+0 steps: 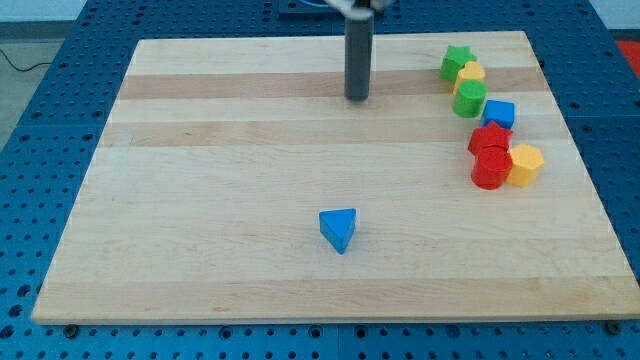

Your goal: Push the blue cube into the blue triangle

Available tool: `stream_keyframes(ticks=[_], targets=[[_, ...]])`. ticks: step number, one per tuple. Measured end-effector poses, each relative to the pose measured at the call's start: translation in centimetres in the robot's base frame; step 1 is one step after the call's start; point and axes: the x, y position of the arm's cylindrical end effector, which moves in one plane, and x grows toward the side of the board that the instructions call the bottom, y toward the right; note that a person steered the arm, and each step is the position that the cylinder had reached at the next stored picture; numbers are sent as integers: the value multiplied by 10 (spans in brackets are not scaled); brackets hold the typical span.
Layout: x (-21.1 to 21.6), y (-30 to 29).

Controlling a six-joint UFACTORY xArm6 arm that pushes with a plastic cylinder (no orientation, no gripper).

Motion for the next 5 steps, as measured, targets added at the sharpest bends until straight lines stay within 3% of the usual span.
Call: stream_keyframes(ticks=[1,2,3,4,5], targets=[[-67,65],[-74,176],[-33,289],[-12,301],[36,298]])
